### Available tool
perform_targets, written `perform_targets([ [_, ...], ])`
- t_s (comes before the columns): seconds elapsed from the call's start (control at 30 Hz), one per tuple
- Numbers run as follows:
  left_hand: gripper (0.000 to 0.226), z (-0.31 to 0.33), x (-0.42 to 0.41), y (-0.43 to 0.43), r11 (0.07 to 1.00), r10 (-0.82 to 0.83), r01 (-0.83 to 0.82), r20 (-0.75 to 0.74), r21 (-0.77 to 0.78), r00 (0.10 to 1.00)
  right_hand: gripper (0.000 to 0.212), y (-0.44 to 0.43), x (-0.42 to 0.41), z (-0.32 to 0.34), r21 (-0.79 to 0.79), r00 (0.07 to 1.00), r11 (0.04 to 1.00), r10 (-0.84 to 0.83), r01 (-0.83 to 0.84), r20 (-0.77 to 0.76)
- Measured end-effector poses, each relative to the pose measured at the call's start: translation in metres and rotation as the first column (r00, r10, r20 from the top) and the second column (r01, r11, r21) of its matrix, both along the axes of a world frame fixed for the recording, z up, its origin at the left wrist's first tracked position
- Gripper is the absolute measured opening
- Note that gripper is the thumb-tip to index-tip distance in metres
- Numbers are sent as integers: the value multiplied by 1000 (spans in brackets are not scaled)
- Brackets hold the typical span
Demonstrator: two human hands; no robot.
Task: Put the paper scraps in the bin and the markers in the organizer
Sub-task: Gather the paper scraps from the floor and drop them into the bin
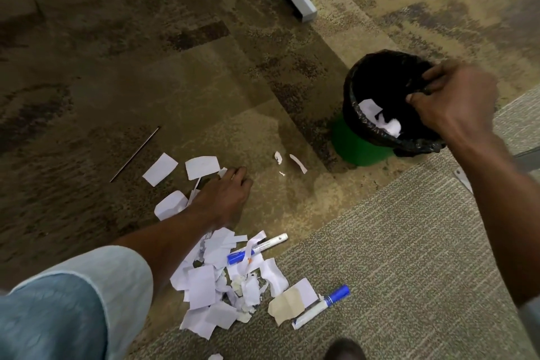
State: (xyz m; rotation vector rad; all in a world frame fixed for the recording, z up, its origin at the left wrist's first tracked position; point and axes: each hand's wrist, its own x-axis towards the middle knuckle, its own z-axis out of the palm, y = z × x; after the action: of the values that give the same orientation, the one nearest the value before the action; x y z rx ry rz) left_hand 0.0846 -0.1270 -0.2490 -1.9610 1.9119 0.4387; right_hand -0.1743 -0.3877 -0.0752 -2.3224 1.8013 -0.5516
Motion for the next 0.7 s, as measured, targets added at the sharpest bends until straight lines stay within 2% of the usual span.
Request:
perform_targets([
  [0.1,95,-1,1,-1,999,-4,4,2,-34,1000,23,24,16,3,-206,990,973,122,-104,75],
  [0.17,94,-2,2,0,999,-8,8,6,-46,1000,13,47,39,-5,-203,951,947,279,-250,134],
  [0.23,97,-3,2,2,999,-12,12,8,-47,1000,11,70,66,-27,-126,909,915,398,-383,122],
  [0.3,101,-3,2,3,999,-11,12,12,-45,1000,17,85,88,-64,21,894,895,445,-446,44],
  [0.4,99,-2,1,4,999,-13,14,20,-38,1000,19,94,100,-126,292,892,873,437,-390,-114],
  [0.5,95,-1,1,5,999,-1,2,16,-38,1000,18,97,92,-170,339,880,868,439,-363,-180],
  [0.6,93,-1,0,5,999,1,0,17,-54,1000,37,95,82,-197,364,853,853,471,-375,-226],
  [0.7,92,-3,-1,5,998,-3,5,22,-57,1000,54,91,87,-206,374,792,801,568,-468,-225],
])
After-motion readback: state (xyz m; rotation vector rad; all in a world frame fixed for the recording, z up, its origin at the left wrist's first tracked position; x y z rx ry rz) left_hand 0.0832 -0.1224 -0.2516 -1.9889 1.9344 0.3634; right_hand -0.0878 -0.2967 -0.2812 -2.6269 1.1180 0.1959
